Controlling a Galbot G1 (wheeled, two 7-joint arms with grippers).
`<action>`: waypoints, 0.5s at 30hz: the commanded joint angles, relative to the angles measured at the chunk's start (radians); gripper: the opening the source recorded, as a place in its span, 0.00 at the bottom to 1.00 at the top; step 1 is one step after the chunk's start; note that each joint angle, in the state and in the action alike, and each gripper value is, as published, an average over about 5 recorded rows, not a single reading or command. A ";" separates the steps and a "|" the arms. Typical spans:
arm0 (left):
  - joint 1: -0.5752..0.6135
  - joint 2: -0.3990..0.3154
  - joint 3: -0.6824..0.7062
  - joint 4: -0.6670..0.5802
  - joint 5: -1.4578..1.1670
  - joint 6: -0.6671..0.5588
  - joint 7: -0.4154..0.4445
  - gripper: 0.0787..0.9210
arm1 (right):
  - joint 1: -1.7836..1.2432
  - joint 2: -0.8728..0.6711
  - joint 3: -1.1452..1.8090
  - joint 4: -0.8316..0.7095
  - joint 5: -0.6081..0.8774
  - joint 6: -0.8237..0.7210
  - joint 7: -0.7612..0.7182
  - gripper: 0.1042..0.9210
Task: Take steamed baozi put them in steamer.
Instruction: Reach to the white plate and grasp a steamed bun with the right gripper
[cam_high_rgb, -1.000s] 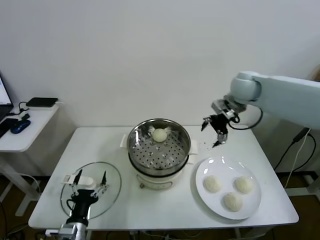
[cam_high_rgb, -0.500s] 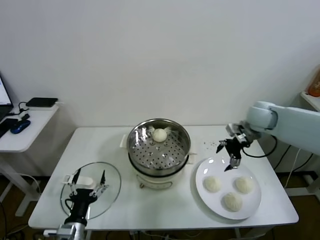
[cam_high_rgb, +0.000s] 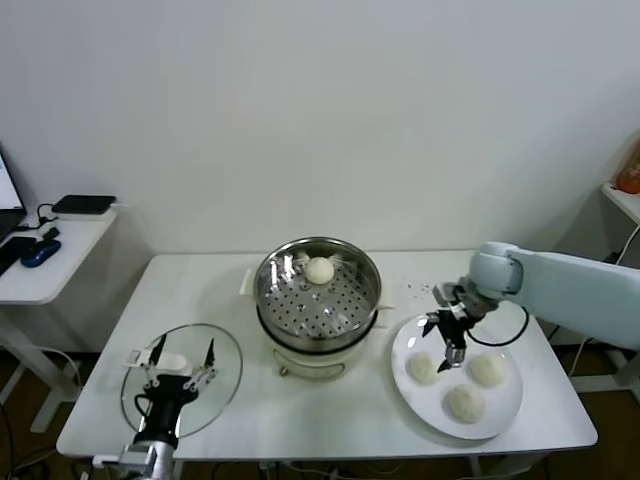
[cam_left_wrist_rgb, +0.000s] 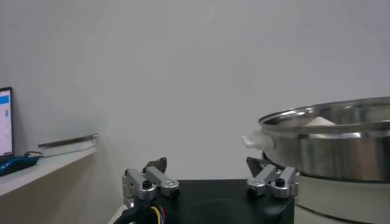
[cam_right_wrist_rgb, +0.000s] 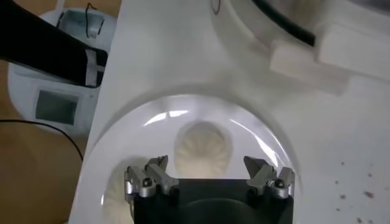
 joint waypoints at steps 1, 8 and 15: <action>-0.004 0.000 0.001 0.003 0.003 0.002 0.000 0.88 | -0.066 0.032 0.024 -0.030 -0.030 -0.008 0.003 0.88; -0.008 -0.001 0.001 0.011 0.002 0.001 0.000 0.88 | -0.092 0.038 0.043 -0.069 -0.070 0.001 -0.003 0.88; -0.007 -0.001 0.002 0.017 0.002 -0.001 0.000 0.88 | -0.114 0.044 0.061 -0.093 -0.094 0.005 -0.008 0.88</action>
